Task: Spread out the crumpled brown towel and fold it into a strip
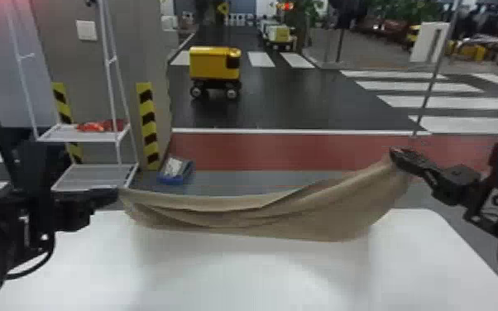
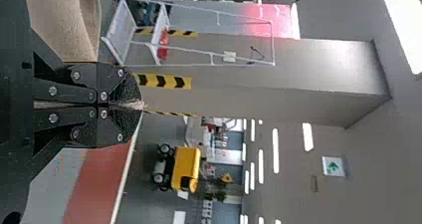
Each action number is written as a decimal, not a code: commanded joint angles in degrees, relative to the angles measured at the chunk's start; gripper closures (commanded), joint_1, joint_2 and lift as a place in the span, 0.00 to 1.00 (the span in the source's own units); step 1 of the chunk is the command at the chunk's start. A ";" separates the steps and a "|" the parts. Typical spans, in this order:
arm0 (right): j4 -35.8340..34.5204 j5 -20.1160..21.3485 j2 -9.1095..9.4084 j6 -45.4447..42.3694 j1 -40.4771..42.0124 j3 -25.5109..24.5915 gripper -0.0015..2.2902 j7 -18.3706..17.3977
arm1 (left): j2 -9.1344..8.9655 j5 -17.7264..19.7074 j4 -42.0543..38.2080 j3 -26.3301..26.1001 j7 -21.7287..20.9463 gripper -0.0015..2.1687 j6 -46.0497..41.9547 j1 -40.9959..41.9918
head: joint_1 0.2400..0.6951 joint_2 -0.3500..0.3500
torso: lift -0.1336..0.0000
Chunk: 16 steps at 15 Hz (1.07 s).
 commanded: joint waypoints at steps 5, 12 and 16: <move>-6.54 -7.52 -3.19 -0.27 16.62 -2.92 0.82 4.67 | -0.17 -1.96 -23.62 4.44 1.27 0.87 14.55 21.23 | 0.88 0.37 | 0.08; -11.29 -13.93 -5.30 -0.97 27.17 -7.76 0.82 8.01 | -1.40 -2.14 -31.45 8.48 1.97 0.87 16.83 33.71 | 1.00 0.29 | 0.08; -16.03 -16.22 -5.65 -0.27 33.32 -10.31 0.82 9.24 | -1.93 -1.87 -36.19 9.10 1.88 0.87 20.88 37.05 | 1.00 0.25 | 0.08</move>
